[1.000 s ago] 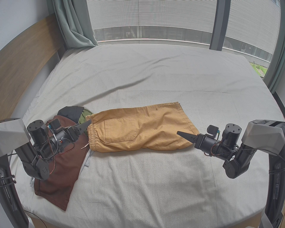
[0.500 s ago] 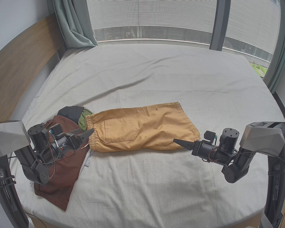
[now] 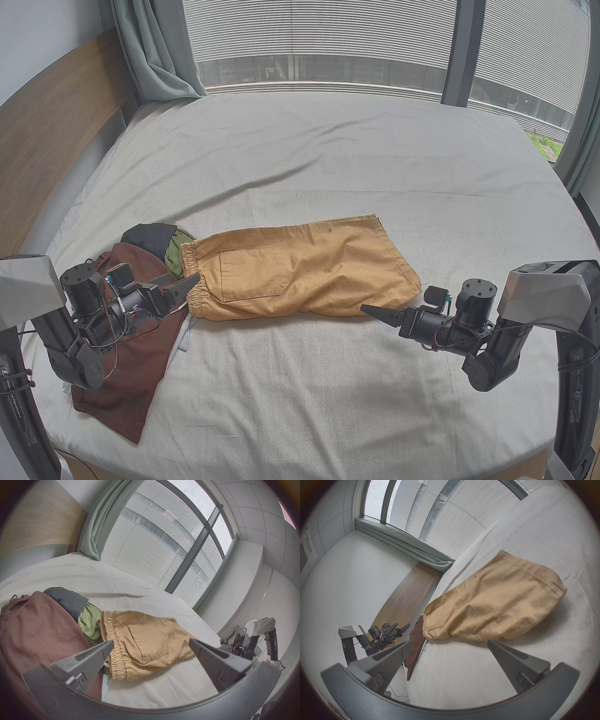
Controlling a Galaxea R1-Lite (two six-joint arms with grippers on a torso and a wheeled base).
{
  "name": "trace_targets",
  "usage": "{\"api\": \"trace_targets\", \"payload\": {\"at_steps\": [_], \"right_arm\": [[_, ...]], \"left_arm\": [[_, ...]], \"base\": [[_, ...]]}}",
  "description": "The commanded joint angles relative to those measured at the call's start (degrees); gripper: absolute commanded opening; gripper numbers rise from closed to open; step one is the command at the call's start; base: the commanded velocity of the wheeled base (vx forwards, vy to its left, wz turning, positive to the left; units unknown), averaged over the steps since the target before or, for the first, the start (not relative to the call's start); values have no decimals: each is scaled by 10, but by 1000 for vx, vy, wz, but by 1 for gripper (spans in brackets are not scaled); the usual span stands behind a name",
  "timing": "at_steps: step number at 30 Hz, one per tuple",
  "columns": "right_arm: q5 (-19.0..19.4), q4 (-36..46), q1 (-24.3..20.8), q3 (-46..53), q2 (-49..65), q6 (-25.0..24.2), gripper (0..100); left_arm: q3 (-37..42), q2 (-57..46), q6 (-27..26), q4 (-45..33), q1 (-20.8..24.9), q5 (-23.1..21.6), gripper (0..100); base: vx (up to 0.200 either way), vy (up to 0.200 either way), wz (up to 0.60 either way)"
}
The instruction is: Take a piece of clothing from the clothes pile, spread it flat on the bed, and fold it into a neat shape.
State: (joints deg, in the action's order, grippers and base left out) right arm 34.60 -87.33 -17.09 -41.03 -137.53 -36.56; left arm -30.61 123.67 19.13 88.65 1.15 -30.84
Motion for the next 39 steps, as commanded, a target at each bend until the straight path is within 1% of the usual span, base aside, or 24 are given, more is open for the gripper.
{"api": "trace_targets", "payload": {"at_steps": [1, 13, 20, 21, 27, 34, 39], "right_arm": [[0, 0, -4, -1, -25, 0, 100], [-6, -1, -8, -25, -63, -1, 100], [-40, 0, -12, -57, -97, -1, 100], [-40, 0, -12, -57, -97, -1, 100], [-88, 8, -24, -106, -116, -6, 100], [-101, 5, -40, -148, -134, -22, 100], [-145, 1, -52, -193, -155, -32, 100]], "left_arm": [[-1, 5, 0, 0, 0, 1, 100], [-2, 7, 0, 0, 0, 1, 100], [-2, 8, 1, 0, 0, 0, 100], [-2, 8, 1, 0, 0, 0, 100], [-3, 7, 2, 0, 0, -1, 100], [-4, 8, 2, 0, 1, 0, 100], [-5, 8, 2, 0, 1, 0, 100]], "base": [[0, 0, 0], [0, 0, 0], [0, 0, 0], [0, 0, 0], [0, 0, 0], [0, 0, 0], [0, 0, 0]]}}
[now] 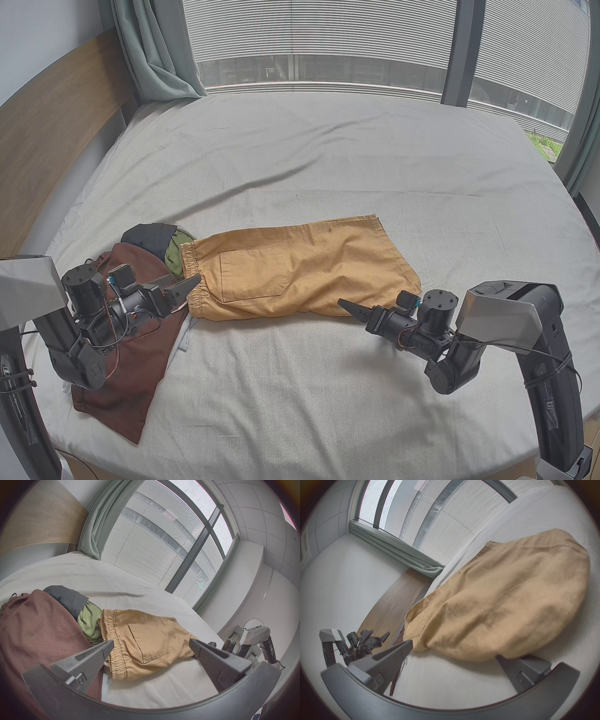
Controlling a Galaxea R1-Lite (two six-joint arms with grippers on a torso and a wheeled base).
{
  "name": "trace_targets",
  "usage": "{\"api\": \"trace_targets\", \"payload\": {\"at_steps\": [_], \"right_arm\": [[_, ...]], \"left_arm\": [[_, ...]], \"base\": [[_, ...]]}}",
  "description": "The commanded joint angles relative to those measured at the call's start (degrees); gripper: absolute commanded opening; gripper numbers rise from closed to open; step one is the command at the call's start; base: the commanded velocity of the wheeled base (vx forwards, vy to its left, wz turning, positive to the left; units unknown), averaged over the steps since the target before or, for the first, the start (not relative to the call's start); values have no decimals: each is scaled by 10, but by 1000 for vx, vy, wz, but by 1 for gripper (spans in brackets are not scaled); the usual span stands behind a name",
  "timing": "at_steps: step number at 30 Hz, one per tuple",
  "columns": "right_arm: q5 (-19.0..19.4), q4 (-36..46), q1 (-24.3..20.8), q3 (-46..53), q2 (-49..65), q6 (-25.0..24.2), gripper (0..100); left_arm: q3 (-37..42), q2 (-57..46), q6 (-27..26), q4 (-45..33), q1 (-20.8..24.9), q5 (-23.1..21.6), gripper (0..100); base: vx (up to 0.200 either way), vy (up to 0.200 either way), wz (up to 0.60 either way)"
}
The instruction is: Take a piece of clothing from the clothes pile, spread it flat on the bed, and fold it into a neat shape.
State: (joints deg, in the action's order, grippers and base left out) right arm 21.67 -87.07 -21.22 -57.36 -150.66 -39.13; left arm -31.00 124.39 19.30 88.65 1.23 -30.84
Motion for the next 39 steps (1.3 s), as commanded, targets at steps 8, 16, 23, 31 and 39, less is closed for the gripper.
{"api": "trace_targets", "payload": {"at_steps": [8, 16, 23, 31, 39], "right_arm": [[-23, -3, -14, -52, -37, -13, 100], [-24, -2, -12, -58, -41, -13, 100], [-24, -3, -12, -56, -44, -13, 0], [-24, -3, -11, -54, -44, -13, 0], [-24, -10, -12, -21, -33, -10, 0]], "left_arm": [[-1, 1, 0, 0, 0, -1, 100], [-1, 1, 1, 0, 0, -1, 100], [-1, 1, 1, 0, 0, -1, 100], [0, 1, 1, 0, 1, -1, 100], [1, 0, 1, 0, 1, -1, 100]], "base": [[0, 0, 0], [0, 0, 0], [0, 0, 0], [0, 0, 0], [0, 0, 0]]}}
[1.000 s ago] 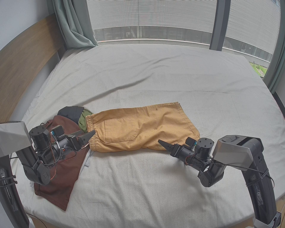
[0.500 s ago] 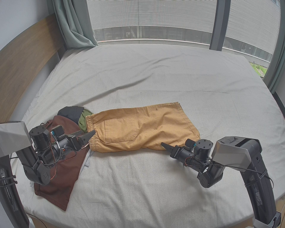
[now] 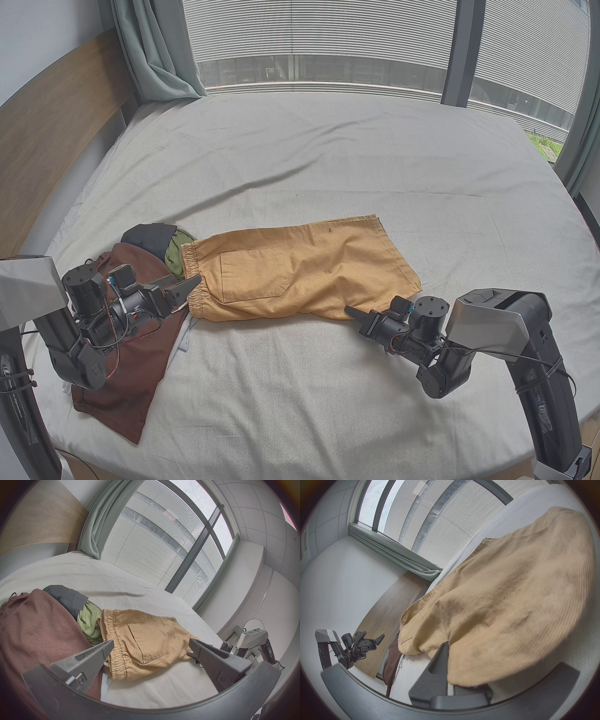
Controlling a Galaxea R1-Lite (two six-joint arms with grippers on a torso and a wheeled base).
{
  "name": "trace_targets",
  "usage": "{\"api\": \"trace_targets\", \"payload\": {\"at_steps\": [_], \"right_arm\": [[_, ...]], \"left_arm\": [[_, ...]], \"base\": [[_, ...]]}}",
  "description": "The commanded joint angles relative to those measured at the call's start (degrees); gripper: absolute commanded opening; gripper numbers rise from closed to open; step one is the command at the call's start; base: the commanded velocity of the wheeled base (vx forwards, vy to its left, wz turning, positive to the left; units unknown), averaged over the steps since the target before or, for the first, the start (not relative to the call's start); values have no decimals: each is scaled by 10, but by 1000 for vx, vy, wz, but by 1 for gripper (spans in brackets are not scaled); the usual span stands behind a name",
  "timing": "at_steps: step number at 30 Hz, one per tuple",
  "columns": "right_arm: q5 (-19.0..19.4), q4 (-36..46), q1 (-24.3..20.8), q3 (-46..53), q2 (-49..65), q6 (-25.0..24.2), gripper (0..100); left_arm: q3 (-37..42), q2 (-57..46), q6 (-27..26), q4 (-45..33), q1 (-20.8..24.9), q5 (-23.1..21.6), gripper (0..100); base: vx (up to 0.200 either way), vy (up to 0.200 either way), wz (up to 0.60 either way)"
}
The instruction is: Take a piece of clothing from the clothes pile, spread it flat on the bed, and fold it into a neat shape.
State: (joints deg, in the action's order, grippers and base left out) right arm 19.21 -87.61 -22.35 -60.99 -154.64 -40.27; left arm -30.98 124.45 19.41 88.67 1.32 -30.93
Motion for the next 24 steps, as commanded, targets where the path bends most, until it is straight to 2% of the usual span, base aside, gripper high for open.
{"api": "trace_targets", "payload": {"at_steps": [1, 24], "right_arm": [[0, -6, -1, 20, 9, 3, 0], [-1, -7, -3, 242, 116, 49, 0]], "left_arm": [[0, -2, 1, 0, 0, 0, 100], [-2, -8, 2, 0, 3, 0, 100]], "base": [[0, 0, 0], [0, 0, 0]]}}
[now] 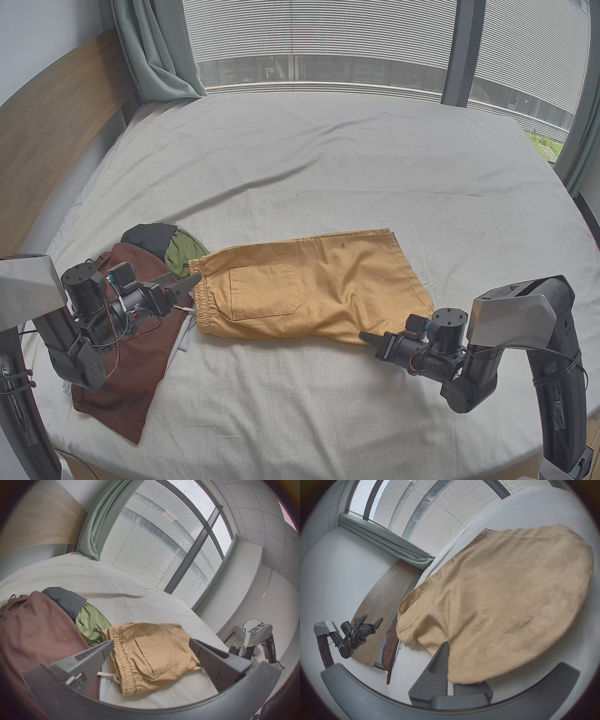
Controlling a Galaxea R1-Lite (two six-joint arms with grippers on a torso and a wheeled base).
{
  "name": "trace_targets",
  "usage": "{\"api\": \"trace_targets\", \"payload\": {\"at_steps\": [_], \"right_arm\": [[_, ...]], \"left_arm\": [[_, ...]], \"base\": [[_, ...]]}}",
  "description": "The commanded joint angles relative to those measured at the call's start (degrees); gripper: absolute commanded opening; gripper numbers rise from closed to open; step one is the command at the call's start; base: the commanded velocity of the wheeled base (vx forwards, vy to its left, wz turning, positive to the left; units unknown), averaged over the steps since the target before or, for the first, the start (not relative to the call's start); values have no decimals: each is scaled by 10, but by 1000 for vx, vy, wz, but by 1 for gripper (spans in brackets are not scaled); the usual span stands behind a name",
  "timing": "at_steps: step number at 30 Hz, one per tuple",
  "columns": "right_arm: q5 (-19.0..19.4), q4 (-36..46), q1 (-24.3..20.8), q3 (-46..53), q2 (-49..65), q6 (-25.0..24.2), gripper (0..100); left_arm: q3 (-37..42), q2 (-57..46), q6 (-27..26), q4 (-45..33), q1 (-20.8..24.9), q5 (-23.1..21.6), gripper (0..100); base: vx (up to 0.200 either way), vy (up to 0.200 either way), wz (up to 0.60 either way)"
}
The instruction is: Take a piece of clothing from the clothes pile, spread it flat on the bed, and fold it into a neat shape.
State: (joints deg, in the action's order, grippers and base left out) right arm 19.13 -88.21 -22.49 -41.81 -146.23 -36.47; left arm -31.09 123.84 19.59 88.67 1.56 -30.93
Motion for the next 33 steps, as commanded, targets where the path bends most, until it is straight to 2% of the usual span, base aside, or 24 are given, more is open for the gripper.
{"api": "trace_targets", "payload": {"at_steps": [1, 5, 10, 16, 24, 29, 33], "right_arm": [[0, -1, -2, 71, 40, 23, 0], [0, -1, -5, 125, 61, 45, 0], [-3, -1, -12, 176, 87, 50, 0], [-43, -1, -29, 217, 92, 50, 0], [-44, 0, -30, 229, 88, 50, 0], [-44, -1, -30, 230, 84, 50, 0], [-44, -1, -29, 232, 83, 50, 0]], "left_arm": [[0, -2, 0, 0, 1, -1, 100], [0, -2, 0, 0, 1, -1, 100], [0, -3, 0, 0, 1, -3, 100], [-1, -1, 0, 0, 5, -14, 100], [-13, 3, 5, 0, 5, -15, 100], [-14, 6, 10, 0, 4, -52, 100], [-19, 6, 12, 0, 4, -56, 100]], "base": [[0, 0, 0], [0, 0, 0], [0, 0, 0], [0, 0, 0], [0, 0, 0], [0, 0, 0], [0, 0, 0]]}}
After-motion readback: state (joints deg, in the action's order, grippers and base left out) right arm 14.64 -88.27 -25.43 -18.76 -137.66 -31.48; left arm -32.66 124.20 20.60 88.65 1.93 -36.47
